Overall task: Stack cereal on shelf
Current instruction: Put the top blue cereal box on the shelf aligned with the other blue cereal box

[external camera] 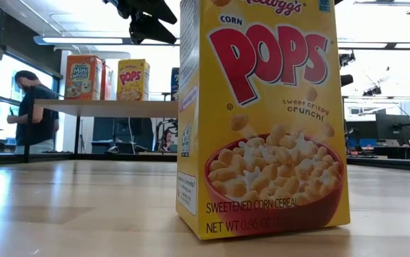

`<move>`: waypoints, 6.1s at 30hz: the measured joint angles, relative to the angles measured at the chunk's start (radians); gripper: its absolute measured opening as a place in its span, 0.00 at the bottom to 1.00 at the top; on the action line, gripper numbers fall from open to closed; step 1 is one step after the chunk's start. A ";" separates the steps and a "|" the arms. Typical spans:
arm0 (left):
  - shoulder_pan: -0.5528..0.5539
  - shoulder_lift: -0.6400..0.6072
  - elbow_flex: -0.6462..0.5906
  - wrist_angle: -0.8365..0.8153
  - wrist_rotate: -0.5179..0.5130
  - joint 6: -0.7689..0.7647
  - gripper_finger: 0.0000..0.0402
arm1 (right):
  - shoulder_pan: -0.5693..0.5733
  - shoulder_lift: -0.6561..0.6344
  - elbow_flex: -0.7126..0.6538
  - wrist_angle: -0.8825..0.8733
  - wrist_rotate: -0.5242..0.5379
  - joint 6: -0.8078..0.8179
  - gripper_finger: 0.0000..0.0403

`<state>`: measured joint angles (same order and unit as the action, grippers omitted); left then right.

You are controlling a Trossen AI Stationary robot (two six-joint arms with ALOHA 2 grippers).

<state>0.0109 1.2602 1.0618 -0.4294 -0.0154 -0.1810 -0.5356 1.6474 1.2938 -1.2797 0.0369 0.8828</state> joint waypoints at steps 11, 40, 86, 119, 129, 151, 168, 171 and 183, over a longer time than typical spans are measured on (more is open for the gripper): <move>0.000 0.000 0.000 0.000 0.000 -0.008 0.58 | 0.097 0.000 0.000 0.000 -0.034 -0.155 0.38; 0.067 -0.012 -0.001 -0.006 0.002 -0.071 0.58 | 0.371 0.000 0.285 0.005 -0.022 -0.393 0.38; 0.139 -0.097 -0.001 -0.053 0.005 0.000 0.58 | 0.218 0.171 0.689 0.315 0.013 -1.354 0.38; 0.139 -0.097 0.000 -0.044 0.005 -0.027 0.58 | 0.185 0.185 0.803 0.240 -0.161 -1.251 0.38; 0.139 -0.097 0.000 -0.045 0.005 -0.028 0.58 | 0.255 0.226 0.800 0.113 -0.160 -1.173 0.38; 0.140 -0.096 0.000 -0.088 0.004 0.000 0.58 | 0.354 0.382 0.798 -0.012 -0.204 -1.172 0.38; 0.213 -0.094 0.000 -0.089 -0.028 -0.008 0.75 | 0.380 0.382 0.798 -0.051 -0.194 -1.116 0.38; 0.211 -0.095 0.000 -0.100 -0.029 -0.008 0.75 | 0.383 0.382 0.798 -0.072 -0.174 -1.091 0.38; 0.117 -0.094 0.000 -0.137 0.040 0.002 0.74 | 0.446 0.381 0.799 -0.059 -0.177 -1.036 0.38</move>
<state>0.1283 1.1664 1.0618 -0.5663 0.0250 -0.1785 -0.0898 2.0289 2.0926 -1.3382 -0.1402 -0.1535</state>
